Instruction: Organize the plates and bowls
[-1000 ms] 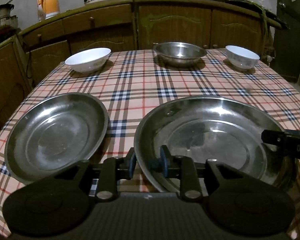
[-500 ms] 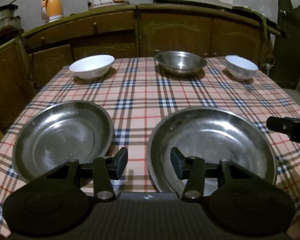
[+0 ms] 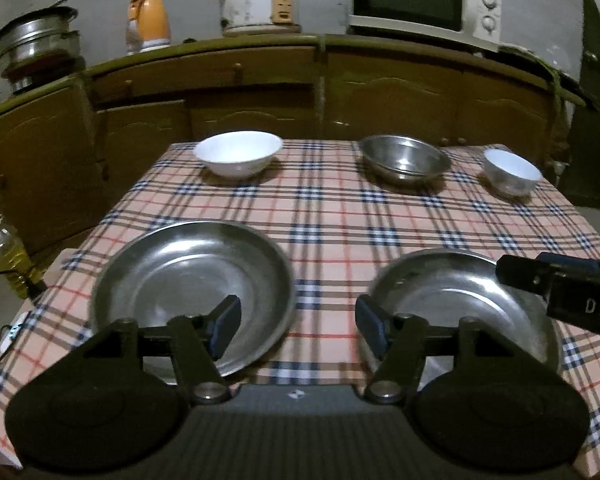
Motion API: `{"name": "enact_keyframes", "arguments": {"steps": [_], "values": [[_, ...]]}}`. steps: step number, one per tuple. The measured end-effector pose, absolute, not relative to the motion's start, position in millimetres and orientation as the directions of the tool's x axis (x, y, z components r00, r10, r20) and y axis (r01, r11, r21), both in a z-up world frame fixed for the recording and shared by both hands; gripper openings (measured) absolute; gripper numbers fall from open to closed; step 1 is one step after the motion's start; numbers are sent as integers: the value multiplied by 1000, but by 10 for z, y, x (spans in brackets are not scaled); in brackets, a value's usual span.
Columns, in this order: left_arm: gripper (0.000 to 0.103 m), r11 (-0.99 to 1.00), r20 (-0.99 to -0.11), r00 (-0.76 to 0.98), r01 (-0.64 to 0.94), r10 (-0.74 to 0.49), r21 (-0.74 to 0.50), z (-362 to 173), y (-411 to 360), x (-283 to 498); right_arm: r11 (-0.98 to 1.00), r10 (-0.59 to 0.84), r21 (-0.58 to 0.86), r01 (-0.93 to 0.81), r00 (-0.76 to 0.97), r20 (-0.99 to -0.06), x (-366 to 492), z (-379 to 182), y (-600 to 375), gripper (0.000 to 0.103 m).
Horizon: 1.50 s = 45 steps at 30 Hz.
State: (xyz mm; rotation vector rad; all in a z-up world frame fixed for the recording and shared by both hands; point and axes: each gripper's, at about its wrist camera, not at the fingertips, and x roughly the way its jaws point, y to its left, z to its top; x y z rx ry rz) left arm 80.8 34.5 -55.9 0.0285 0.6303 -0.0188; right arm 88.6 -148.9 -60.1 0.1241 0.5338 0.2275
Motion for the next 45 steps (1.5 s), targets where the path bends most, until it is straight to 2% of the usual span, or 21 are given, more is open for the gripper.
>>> {"name": "enact_keyframes", "arguments": {"steps": [4,19,26,31,33,37,39,41,43,45], "values": [[66,1000,-592,806,-25,25,9,-569,565,804,959,284,170,-228,821,-496,924,-596,-1260,59],[67,966,-634,749,-257,195,-7,-774,1646,1008,930,363,161,-332,746,-559,1277,-760,-491,59],[67,960,-665,719,-279,199,-14,-877,1982,1304,925,377,202,-323,699,-608,1612,-910,-258,59],[61,965,-682,712,-262,169,-34,-959,2064,1463,925,372,198,-324,669,-644,1825,-1046,-85,59],[50,966,-694,703,-254,155,-41,-1004,2078,1515,926,369,197,-322,656,-659,1910,-1108,-27,59],[37,970,-695,706,-239,137,-51,-1029,2095,1571,925,375,229,-304,634,-676,2046,-1229,21,58],[17,972,-694,712,-220,105,-79,-1025,2096,1581,921,387,247,-302,623,-680,2088,-1273,33,47],[17,975,-691,713,-214,117,-56,-1025,2054,1573,927,370,230,-295,634,-679,2083,-1281,43,27],[16,975,-688,718,-213,107,-70,-1013,2054,1562,933,355,223,-281,640,-681,2091,-1286,6,18],[16,975,-679,728,-206,98,-81,-990,2042,1536,930,366,247,-271,645,-671,2077,-1268,-61,17]]}}
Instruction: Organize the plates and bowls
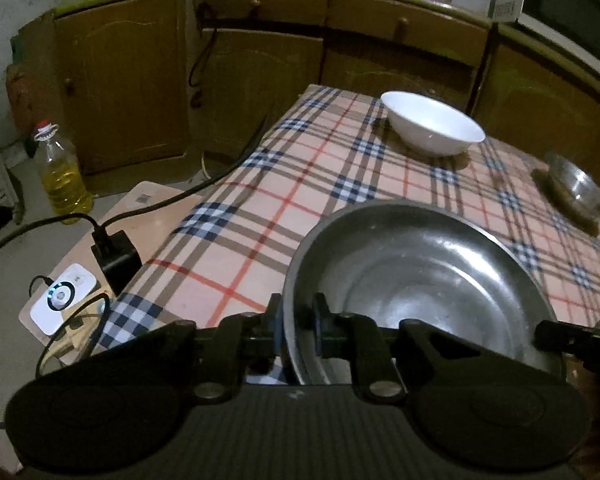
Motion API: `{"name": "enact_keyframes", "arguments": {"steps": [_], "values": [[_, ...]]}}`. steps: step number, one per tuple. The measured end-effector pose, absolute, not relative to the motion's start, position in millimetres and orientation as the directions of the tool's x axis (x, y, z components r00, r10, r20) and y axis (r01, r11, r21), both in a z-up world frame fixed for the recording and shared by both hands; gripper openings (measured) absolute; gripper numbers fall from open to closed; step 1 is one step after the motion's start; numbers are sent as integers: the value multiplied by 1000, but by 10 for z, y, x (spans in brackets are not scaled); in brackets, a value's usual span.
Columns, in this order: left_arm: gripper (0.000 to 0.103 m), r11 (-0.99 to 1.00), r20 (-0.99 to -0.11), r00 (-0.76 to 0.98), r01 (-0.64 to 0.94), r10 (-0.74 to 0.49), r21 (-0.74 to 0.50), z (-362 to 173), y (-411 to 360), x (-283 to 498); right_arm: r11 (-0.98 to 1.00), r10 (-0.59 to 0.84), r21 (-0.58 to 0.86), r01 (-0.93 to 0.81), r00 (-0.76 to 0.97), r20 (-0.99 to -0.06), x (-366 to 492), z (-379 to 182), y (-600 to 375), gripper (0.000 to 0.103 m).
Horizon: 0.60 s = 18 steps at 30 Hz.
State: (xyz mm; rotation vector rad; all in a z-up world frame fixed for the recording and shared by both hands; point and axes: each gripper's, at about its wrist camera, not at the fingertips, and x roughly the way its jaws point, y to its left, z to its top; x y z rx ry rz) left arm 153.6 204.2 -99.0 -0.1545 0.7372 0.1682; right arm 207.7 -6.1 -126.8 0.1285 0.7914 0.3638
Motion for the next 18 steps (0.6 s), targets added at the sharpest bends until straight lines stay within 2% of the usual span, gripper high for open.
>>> {"name": "enact_keyframes", "arguments": {"steps": [18], "values": [[16,983,-598,797,-167,86,-80,-497,1652,1115,929,371,225,-295,745,-554,1591,-661,-485,17]]}}
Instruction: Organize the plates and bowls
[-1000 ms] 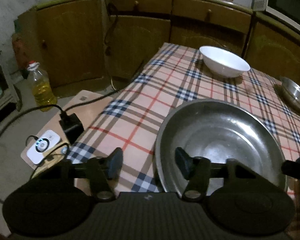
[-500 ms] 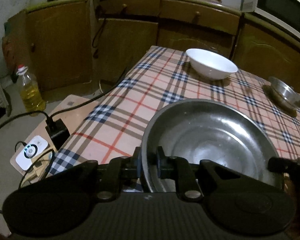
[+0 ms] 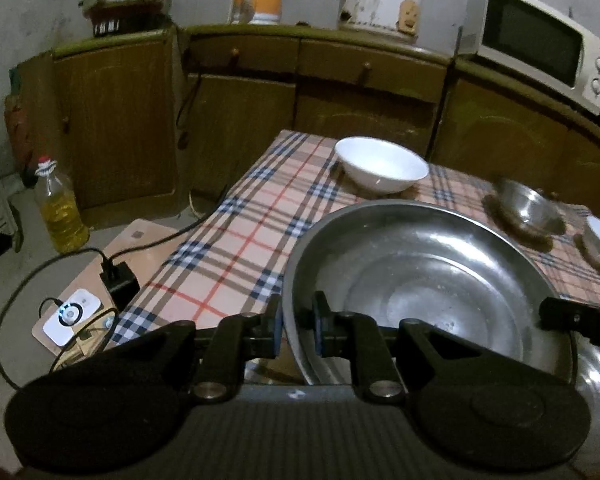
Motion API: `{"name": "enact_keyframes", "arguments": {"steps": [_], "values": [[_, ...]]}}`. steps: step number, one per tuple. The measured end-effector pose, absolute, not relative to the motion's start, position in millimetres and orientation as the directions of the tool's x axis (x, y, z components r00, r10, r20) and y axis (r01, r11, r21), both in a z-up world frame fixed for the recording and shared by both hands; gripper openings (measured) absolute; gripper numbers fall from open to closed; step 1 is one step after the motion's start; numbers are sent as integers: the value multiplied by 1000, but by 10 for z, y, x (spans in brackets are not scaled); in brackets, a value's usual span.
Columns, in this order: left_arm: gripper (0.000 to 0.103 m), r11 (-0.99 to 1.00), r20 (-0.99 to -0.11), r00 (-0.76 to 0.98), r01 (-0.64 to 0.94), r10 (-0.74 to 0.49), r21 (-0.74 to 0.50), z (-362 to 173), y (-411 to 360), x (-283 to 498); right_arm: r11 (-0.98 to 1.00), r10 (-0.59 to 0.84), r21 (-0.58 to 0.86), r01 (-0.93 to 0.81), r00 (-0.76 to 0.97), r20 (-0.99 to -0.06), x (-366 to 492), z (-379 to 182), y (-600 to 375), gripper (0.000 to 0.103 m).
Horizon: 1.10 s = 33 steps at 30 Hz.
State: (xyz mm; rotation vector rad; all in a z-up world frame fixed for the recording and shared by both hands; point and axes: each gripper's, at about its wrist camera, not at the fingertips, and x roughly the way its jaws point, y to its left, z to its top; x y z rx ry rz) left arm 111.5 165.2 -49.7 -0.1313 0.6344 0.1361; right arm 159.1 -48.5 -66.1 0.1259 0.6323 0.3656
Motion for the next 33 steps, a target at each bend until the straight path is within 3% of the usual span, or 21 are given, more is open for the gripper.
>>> {"name": "enact_keyframes", "arguments": {"steps": [17,33], "values": [[16,995,-545,838,-75,30,-61,-128,996,788,940,327,250,-232,821,-468,1040,-273,-1252,17],[17,998,-546,836,29,-54,-54,-137,472,668,958,243,249,-141,863,-443,653,-201,-1845,17]]}}
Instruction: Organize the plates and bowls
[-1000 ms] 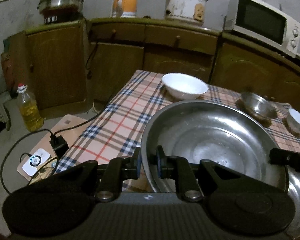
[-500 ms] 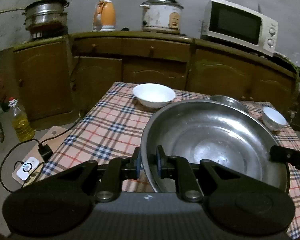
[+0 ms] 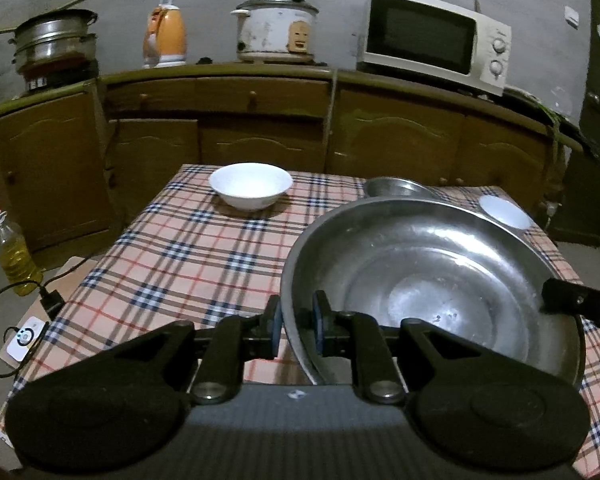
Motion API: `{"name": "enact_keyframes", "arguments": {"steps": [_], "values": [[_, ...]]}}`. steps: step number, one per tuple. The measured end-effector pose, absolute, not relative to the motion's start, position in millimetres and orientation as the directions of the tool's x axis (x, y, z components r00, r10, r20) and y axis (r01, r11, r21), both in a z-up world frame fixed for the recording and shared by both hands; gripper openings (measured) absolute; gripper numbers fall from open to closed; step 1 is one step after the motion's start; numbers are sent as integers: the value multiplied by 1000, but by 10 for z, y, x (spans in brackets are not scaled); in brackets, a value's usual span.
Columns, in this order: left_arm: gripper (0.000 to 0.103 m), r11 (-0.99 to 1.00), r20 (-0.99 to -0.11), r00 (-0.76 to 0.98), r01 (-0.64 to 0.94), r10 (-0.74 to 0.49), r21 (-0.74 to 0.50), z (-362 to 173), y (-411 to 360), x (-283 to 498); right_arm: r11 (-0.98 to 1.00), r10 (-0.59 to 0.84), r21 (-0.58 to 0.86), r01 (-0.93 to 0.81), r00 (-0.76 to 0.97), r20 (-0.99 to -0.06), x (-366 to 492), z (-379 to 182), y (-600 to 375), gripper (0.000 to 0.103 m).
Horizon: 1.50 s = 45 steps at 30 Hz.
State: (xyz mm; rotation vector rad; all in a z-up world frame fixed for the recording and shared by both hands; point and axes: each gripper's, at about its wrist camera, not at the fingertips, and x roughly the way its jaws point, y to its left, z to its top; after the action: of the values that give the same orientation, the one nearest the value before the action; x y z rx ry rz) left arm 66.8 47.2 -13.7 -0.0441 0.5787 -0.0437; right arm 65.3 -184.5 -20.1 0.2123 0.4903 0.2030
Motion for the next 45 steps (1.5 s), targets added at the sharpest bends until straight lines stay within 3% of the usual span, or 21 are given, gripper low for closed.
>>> {"name": "enact_keyframes", "arguments": {"steps": [27,45], "values": [[17,991,-631,766,123,-123,-44,-604,22,893,969,135,248,-1,839,-527,702,-673,-2276,17],[19,992,-681,727,125,-86,8,-976,-65,1039,984,97,175,13,794,-600,913,-1131,-2226,17]]}}
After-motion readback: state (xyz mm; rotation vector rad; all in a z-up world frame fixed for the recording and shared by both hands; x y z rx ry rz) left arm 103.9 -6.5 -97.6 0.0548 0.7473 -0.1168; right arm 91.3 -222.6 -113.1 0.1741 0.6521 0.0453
